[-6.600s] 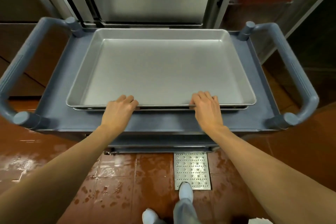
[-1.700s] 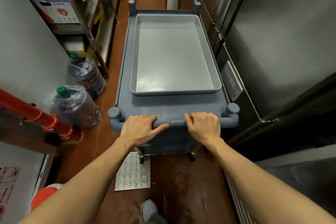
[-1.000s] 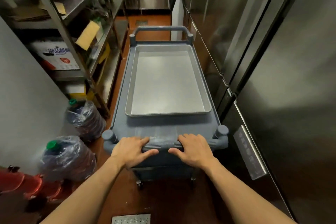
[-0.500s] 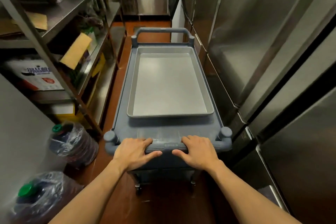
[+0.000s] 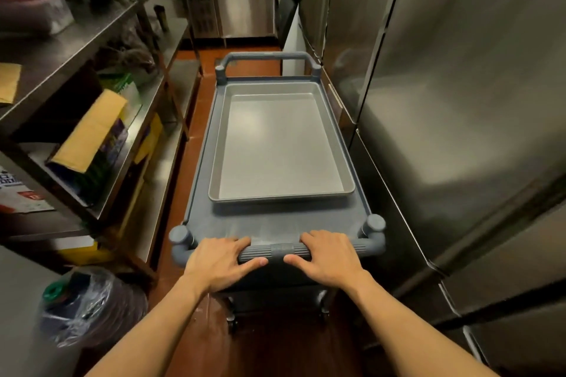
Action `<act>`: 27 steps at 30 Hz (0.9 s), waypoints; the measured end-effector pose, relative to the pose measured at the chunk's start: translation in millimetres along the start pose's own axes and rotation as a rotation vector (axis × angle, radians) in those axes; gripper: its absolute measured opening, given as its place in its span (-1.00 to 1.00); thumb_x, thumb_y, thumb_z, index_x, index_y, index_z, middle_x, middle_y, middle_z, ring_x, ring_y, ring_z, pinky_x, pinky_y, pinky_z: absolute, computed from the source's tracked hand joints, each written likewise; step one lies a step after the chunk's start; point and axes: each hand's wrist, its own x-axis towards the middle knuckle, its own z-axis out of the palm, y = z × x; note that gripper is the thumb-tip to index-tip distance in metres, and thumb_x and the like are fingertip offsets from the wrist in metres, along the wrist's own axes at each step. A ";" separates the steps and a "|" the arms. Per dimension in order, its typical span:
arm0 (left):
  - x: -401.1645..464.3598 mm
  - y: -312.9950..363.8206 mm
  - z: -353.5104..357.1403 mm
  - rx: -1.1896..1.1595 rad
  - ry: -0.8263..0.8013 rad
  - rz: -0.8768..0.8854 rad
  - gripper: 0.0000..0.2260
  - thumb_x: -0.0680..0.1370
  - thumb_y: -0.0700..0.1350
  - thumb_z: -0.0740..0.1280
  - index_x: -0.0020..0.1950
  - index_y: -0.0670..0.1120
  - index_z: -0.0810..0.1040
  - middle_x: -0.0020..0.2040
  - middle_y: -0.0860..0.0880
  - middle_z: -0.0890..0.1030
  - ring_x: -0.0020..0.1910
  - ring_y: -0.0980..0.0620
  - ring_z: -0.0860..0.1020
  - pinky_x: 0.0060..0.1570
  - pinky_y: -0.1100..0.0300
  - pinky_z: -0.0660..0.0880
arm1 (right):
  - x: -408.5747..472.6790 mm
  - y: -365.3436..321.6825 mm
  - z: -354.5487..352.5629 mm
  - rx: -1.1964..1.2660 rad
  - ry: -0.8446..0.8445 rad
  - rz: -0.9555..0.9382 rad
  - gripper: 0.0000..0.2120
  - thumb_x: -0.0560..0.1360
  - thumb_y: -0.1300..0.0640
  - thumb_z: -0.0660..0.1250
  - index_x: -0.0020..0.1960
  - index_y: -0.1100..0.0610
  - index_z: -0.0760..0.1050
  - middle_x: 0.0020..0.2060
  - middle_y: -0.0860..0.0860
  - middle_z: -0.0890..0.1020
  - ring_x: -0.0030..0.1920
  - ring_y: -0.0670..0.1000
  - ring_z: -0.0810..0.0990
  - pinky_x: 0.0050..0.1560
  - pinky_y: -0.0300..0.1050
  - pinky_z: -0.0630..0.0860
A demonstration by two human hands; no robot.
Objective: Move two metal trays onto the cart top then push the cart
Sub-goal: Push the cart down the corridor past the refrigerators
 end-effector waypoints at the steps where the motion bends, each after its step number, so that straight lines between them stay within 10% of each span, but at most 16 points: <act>1: 13.8 -5.4 0.1 -0.001 0.003 -0.003 -0.45 0.41 0.57 -0.13 -0.18 0.13 0.27 -0.25 0.03 0.60 -0.25 -0.02 0.60 -0.36 0.10 0.31 | 13.4 6.0 0.4 0.002 -0.004 0.000 -0.37 0.41 -0.52 -0.09 -0.16 0.01 0.43 -0.25 -0.02 0.60 -0.18 0.07 0.57 -0.29 -0.03 0.27; 18: 185.5 -55.6 8.6 0.067 0.061 -0.127 -0.22 0.49 0.38 -0.35 -0.13 0.03 0.59 -0.26 -0.04 0.69 -0.24 -0.07 0.66 -0.33 0.08 0.38 | 167.8 90.5 8.5 0.054 0.014 0.111 -0.37 0.45 -0.47 -0.10 -0.20 0.00 0.50 -0.29 -0.03 0.63 -0.20 0.04 0.59 -0.27 -0.02 0.31; 27: 214.7 -24.4 8.9 0.076 -0.048 -0.231 -0.37 0.61 0.27 -0.06 -0.42 -0.09 0.46 -0.50 -0.06 0.53 -0.42 -0.13 0.61 -0.44 0.13 0.31 | 178.7 121.6 7.1 -0.009 0.004 0.179 -0.42 0.56 -0.29 -0.06 -0.45 0.06 0.30 -0.46 0.06 0.61 -0.32 0.14 0.60 -0.36 -0.04 0.20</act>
